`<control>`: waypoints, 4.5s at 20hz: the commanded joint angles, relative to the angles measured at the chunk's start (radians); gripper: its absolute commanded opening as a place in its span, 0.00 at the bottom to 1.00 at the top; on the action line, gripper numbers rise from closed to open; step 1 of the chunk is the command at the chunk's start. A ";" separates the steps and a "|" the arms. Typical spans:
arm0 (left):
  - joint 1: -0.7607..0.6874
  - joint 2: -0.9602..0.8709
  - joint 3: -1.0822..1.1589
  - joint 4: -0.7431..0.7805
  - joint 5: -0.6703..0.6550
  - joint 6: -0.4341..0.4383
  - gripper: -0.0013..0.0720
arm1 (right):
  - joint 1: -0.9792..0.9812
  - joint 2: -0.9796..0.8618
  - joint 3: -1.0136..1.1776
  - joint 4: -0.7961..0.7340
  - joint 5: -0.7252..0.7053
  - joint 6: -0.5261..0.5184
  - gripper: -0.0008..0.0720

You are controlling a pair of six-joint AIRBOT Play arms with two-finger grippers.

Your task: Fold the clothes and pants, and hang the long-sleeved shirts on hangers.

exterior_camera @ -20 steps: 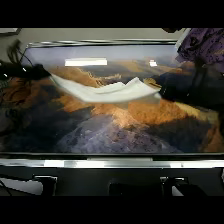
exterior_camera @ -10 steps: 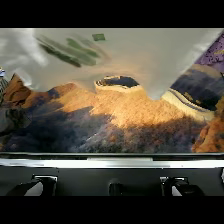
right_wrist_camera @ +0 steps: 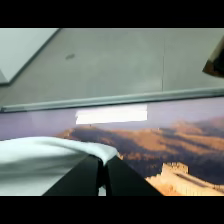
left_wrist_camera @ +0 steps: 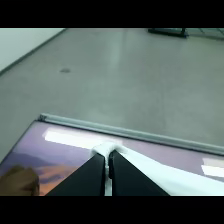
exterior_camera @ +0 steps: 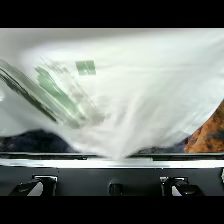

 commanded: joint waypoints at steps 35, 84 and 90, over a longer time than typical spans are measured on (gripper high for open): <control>0.309 -0.476 -0.724 -0.394 -0.064 0.195 0.66 | -0.407 -0.451 -0.846 0.290 -0.143 -0.443 0.69; 0.341 -0.418 -1.281 -0.675 -0.042 0.502 0.77 | -0.406 -0.533 -1.367 0.528 0.117 -0.686 0.05; 0.294 -0.455 -1.286 -0.675 -0.030 0.498 0.77 | -0.406 -0.533 -1.367 0.528 0.124 -0.686 0.05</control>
